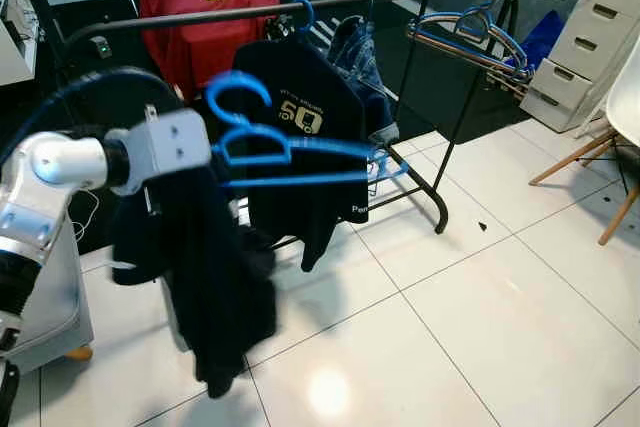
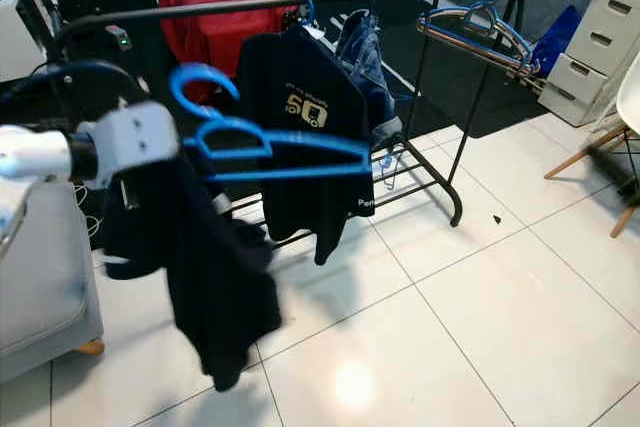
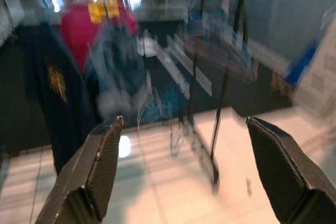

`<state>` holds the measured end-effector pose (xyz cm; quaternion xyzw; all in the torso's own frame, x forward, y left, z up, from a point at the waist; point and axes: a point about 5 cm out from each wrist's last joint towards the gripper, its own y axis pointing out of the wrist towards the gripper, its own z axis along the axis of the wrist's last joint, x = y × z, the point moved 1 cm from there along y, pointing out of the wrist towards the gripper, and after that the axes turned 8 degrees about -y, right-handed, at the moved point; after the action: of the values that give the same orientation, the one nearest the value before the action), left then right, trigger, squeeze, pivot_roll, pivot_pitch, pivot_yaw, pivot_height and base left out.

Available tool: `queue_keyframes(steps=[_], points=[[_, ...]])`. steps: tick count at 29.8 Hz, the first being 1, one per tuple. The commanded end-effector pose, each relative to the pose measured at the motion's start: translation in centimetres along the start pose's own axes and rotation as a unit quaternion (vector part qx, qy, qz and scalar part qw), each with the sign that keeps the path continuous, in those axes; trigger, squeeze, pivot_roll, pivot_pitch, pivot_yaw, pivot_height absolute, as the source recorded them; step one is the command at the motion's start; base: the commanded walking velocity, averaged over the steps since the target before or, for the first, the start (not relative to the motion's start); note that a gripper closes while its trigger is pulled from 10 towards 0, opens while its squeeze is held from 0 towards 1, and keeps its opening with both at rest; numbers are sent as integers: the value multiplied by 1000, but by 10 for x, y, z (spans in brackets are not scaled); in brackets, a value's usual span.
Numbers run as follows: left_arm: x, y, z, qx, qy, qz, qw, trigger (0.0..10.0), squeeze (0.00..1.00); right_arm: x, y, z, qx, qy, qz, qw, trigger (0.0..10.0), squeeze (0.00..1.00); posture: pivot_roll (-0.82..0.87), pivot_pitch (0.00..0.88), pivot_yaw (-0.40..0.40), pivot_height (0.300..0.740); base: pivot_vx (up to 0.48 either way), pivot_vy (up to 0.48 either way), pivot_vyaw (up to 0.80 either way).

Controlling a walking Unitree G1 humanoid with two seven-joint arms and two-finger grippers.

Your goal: Hang hanger

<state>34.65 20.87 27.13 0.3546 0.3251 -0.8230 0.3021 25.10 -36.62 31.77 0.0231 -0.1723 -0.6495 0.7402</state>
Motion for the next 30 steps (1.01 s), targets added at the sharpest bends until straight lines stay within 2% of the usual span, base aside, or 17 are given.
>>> queue_keyframes(steps=[1, 2, 4, 5, 6, 7, 8, 9, 10, 11, 12, 15, 16, 20, 23, 30], points=[[1, 1, 12, 14, 38, -14, 999, 10000, 0, -18, 2, 13, 55, 27, 56, 997, 10000, 1000, -35, 95, -12, 740, 0, 0, 0], [4, 6, 19, 29, 45, -21, 998, 10000, 0, -34, 6, 19, 74, 42, 102, 991, 10000, 1000, -35, 92, -11, 740, 0, 0, 0], [4, 6, 19, 29, 45, -21, 998, 10000, 0, -34, 6, 19, 74, 42, 102, 991, 10000, 1000, -35, 92, -11, 740, 0, 0, 0], [7, 11, 27, 45, 52, -26, 997, 10000, 0, -55, 8, 21, 79, 46, 161, 983, 10000, 1000, -35, 92, -11, 740, 0, 0, 0], [9, 15, 35, 60, 61, -30, 996, 10000, 0, -81, 7, 19, 64, 44, 239, 968, 10000, 1000, -32, 89, -10, 740, 0, 0, 0], [9, 15, 35, 60, 61, -30, 996, 10000, 0, -81, 7, 19, 64, 44, 239, 968, 10000, 1000, -32, 89, -10, 740, 0, 0, 0], [11, 19, 42, 74, 73, -33, 994, 10000, 0, -107, 3, 14, 39, 36, 322, 945, 10000, 0, -29, 89, -11, 740, 0, 0, 0], [13, 23, 50, 91, 83, -38, 992, 10000, 0, -128, 1, 5, 12, 27, 381, 924, 10000, 0, -29, 90, -11, 740, 0, 0, 0], [13, 23, 50, 91, 83, -38, 992, 10000, 0, -128, 1, 5, 12, 27, 381, 924, 10000, 0, -29, 90, -11, 740, 0, 0, 0], [14, 26, 55, 102, 92, -41, 990, 10000, 0, -140, -1, -2, -8, 22, 415, 910, 10000, 0, -30, 90, -9, 740, 0, 0, 0], [15, 28, 59, 110, 98, -42, 988, 10000, 0, -146, 0, -8, -22, 14, 430, 903, 10000, 0, -31, 90, -8, 740, 0, 0, 0], [15, 30, 64, 118, 102, -43, 987, 10000, 0, -152, 3, -12, -32, 6, 440, 897, 10000, 0, -30, 89, -8, 740, 0, 0, 0], [16, 33, 68, 124, 105, -43, 986, 10000, 0, -159, 5, -14, -38, -3, 451, 892, 10000, 0, -29, 88, -10, 740, 0, 0, 0], [20, 39, 79, 142, 107, -46, 983, 10000, 0, -172, 14, -14, -40, -19, 464, 885, 10000, 0, -32, 87, -10, 740, 0, 0, 0], [25, 45, 89, 157, 110, -50, 980, 10000, 0, -179, 24, -13, -38, -42, 462, 885, 10000, 0, -34, 87, -12, 740, 0, 0, 0], [30, 50, 96, 161, 124, -54, 978, 10000, 0, -187, 37, -15, -53, -85, 457, 884, 10000, 0, -33, 86, -10, 740, 0, 0, 0]])
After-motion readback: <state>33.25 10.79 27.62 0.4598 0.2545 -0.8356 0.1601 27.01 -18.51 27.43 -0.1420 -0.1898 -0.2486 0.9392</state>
